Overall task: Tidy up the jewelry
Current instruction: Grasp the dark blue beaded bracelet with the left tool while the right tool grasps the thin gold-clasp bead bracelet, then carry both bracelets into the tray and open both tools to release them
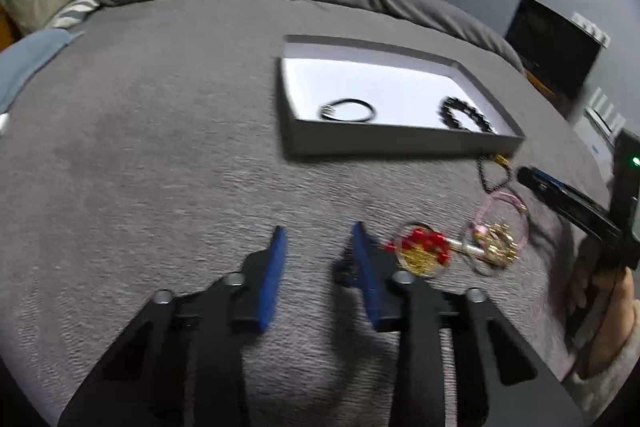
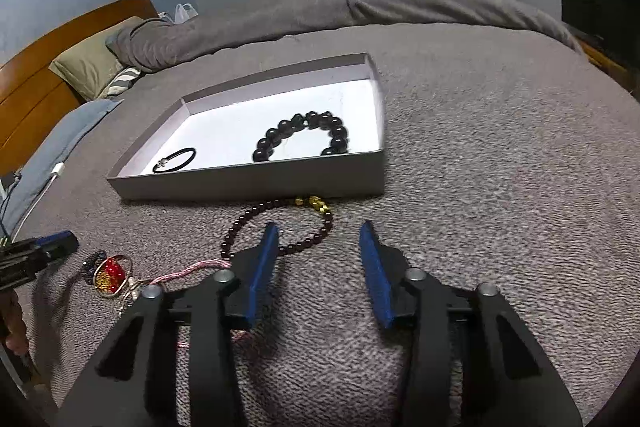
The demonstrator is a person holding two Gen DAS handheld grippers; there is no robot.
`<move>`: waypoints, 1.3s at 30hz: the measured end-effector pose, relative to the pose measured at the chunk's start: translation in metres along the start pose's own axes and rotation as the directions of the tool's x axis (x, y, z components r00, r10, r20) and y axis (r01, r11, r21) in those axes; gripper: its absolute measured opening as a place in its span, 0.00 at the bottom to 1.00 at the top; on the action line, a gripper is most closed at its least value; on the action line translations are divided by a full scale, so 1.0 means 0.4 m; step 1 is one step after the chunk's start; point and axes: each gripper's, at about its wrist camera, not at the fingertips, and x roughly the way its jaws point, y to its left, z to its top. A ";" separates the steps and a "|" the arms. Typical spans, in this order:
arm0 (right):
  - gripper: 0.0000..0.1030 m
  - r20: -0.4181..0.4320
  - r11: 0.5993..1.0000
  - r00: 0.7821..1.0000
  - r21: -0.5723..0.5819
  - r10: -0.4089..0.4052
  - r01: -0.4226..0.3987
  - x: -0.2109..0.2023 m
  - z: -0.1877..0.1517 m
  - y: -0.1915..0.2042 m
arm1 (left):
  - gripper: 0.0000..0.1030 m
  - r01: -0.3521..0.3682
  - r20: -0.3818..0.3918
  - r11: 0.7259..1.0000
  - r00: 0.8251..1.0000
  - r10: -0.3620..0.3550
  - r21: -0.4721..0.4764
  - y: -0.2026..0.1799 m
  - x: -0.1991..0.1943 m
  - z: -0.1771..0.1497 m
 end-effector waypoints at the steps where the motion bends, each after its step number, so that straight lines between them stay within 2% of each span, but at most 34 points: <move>1: 0.22 -0.003 1.000 1.000 0.001 0.003 -0.003 0.002 0.000 0.000 | 0.23 0.010 -0.004 1.000 1.000 -0.010 0.010 -0.008 0.001 -0.002; 8: 0.22 -0.027 1.000 1.000 0.003 -0.013 0.013 0.019 0.006 0.003 | 0.22 0.005 -0.026 0.999 1.000 -0.003 0.050 -0.043 0.019 -0.013; 14: 0.22 -0.047 0.999 0.997 -0.012 -0.053 0.053 0.051 0.025 0.010 | 0.22 -0.035 -0.042 0.995 0.998 0.039 0.099 -0.061 0.038 -0.022; 19: 0.31 -0.085 0.998 0.995 -0.039 -0.062 0.058 0.082 0.035 0.021 | 0.22 -0.058 -0.062 0.993 0.996 0.065 0.107 -0.056 0.060 -0.025; 25: 0.31 -0.118 0.999 0.992 -0.034 -0.044 0.040 0.107 0.039 0.017 | 0.22 -0.051 -0.091 0.993 0.994 0.061 0.108 -0.056 0.065 -0.023; 26: 0.30 -0.120 0.999 0.992 -0.033 -0.042 0.038 0.108 0.039 0.017 | 0.22 -0.056 -0.095 0.992 0.993 0.067 0.115 -0.058 0.069 -0.024; 27: 0.24 -0.119 0.999 0.992 -0.032 -0.044 0.040 0.109 0.039 0.016 | 0.22 -0.063 -0.096 0.990 0.993 0.075 0.126 -0.062 0.071 -0.026; 29: 0.07 -0.110 0.999 0.993 -0.022 -0.042 0.040 0.104 0.039 0.013 | 0.17 -0.075 -0.093 0.988 0.992 0.088 0.137 -0.066 0.071 -0.027; 31: 0.07 -0.093 0.999 0.995 -0.011 -0.032 0.031 0.092 0.036 0.004 | 0.09 -0.083 -0.078 0.989 0.993 0.093 0.120 -0.060 0.065 -0.023; 35: 0.07 -0.028 1.000 0.999 0.006 -0.015 0.015 0.055 0.040 -0.005 | 0.08 -0.061 0.000 0.993 0.998 0.062 0.101 -0.050 0.025 -0.010; 39: 0.07 0.045 1.000 0.999 -0.009 -0.020 0.020 0.010 0.046 -0.003 | 0.08 -0.062 0.067 0.994 0.996 0.056 0.091 -0.047 -0.011 -0.001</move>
